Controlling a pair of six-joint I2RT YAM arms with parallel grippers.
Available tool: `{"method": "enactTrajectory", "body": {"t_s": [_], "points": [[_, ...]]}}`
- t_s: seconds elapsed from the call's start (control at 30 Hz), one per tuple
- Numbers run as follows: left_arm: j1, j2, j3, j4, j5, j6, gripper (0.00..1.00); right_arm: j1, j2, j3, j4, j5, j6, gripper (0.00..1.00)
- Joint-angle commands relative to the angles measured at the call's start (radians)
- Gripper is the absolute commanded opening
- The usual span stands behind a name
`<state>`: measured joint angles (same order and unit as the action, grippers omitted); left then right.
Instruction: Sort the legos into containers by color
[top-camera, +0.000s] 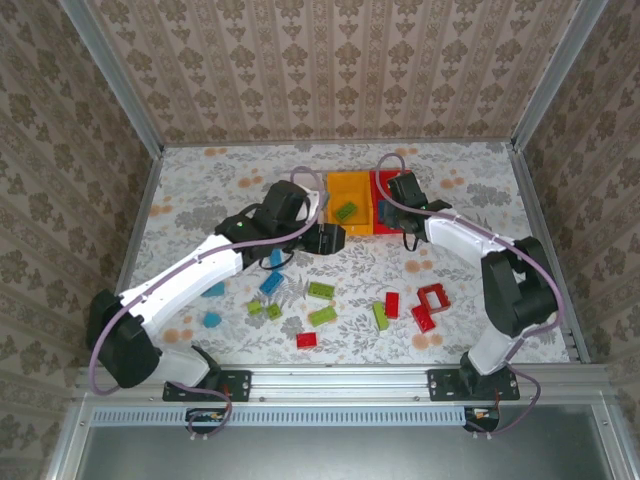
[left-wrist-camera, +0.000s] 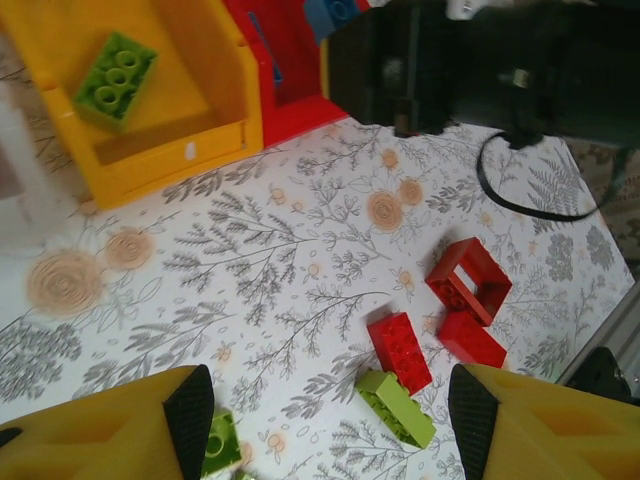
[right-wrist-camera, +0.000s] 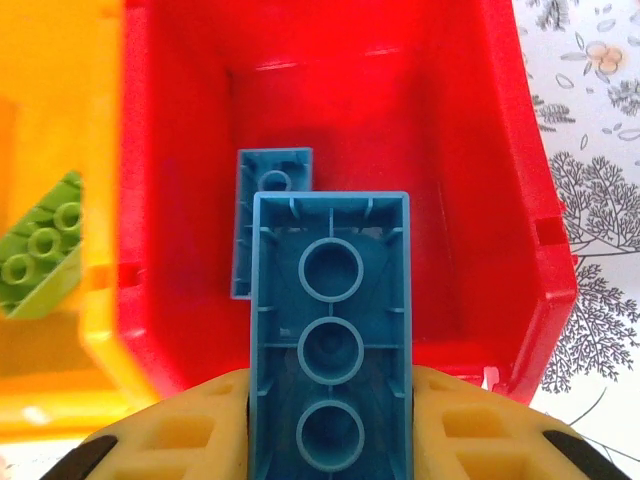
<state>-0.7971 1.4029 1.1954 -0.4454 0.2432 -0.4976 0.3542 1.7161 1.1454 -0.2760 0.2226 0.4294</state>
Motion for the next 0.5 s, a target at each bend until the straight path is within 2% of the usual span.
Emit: {"method": "enactTrajectory", "body": {"t_s": [0.0,0.13,0.23,0.47], "points": [[-0.015,0.041,0.038,0.016,-0.006,0.056,0.67,-0.022,0.051,0.07,-0.067,-0.029,0.058,0.31],[-0.031,0.092,0.059,-0.025,-0.006,0.086,0.66,-0.051,0.108,0.097,-0.084,-0.053,0.083,0.32],[-0.04,0.108,0.054,-0.057,-0.029,0.105,0.66,-0.057,0.126,0.116,-0.089,-0.056,0.083,0.37],[-0.044,0.108,0.013,-0.141,-0.051,0.182,0.67,-0.045,0.106,0.143,-0.106,-0.052,0.073,0.63]]}}
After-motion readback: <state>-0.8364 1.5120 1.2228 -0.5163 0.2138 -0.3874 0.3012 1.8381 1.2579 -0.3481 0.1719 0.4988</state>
